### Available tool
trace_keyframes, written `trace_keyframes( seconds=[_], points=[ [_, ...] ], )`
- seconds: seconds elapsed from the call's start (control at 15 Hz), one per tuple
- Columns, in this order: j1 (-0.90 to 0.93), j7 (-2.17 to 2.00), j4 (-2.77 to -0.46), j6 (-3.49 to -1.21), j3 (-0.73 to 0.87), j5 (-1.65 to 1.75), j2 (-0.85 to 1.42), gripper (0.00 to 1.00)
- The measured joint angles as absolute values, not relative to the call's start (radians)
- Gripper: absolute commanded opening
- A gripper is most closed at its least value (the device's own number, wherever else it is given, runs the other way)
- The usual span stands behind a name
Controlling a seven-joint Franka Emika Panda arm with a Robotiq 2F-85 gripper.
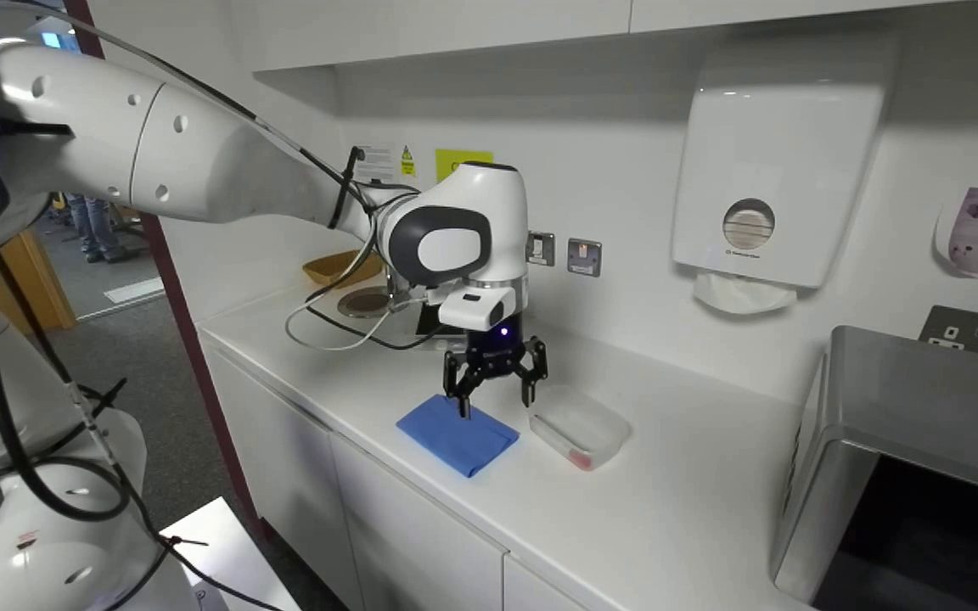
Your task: Remove the marker from the bowl
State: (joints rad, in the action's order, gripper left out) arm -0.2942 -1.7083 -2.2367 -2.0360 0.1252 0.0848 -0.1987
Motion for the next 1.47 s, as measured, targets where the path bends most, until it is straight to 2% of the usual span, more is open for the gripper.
trace_keyframes(
  seconds=[0.47, 1.4, 1.47],
  points=[
    [-0.294, -1.713, -2.133, -2.049, 0.160, 0.109, -0.086, 1.00],
    [-0.233, -1.667, -1.779, -2.050, 0.189, 0.175, 0.218, 1.00],
    [-0.223, -1.647, -1.761, -2.050, 0.189, 0.170, 0.226, 0.98]
  ],
)
